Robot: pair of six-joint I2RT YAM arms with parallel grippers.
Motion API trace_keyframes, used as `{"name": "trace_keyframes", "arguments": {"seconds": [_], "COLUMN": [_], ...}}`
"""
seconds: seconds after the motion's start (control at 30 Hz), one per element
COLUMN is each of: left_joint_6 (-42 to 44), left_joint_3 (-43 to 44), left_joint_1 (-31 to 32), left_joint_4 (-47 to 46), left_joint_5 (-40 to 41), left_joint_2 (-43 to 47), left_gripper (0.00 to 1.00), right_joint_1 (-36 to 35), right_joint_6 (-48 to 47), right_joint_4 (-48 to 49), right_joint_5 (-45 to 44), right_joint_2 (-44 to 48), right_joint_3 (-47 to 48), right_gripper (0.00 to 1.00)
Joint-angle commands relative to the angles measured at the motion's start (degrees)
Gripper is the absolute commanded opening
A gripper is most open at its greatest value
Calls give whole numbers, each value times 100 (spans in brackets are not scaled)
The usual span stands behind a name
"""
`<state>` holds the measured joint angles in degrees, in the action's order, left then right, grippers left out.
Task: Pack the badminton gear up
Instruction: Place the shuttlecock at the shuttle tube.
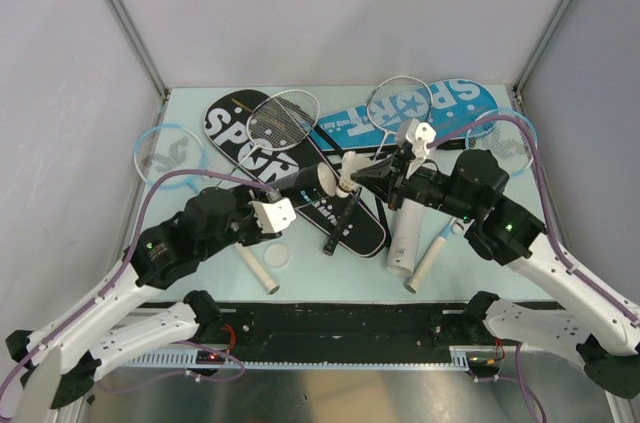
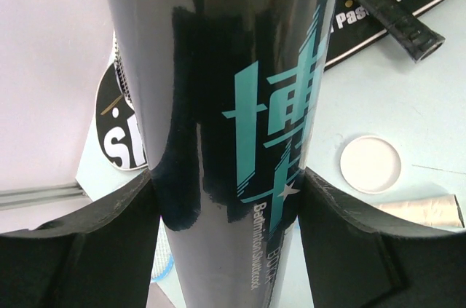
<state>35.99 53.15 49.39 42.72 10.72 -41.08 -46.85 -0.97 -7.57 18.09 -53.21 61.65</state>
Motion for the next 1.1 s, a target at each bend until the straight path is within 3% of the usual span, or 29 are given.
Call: {"name": "trace_keyframes", "arguments": {"seconds": [0.0,0.23,0.43,0.77,1.07], "left_joint_6": [2,-72,-71,-162,-375], "left_joint_3": [84,168,82,212,403], "left_joint_1": [44,38,44,38,36], "left_joint_4": [-510,-507,-506,-513,-522], "left_joint_5": [-43,-172,15,-84,-136], "left_joint_2": [135,73,138,99,-16], "left_gripper": [24,24,24,25,24], "right_joint_1": [140,85,67,58,-98], "right_joint_6": [-208,337,408,557,1066], "right_joint_4": [-206,490,852,937,1983], "right_joint_5": [-200,-58,-430,-559,-560], "right_joint_2": [224,70,226,445,66], "right_joint_3": [155,-102,-127,-204,-629], "right_gripper": [0,0,0,0,0]}}
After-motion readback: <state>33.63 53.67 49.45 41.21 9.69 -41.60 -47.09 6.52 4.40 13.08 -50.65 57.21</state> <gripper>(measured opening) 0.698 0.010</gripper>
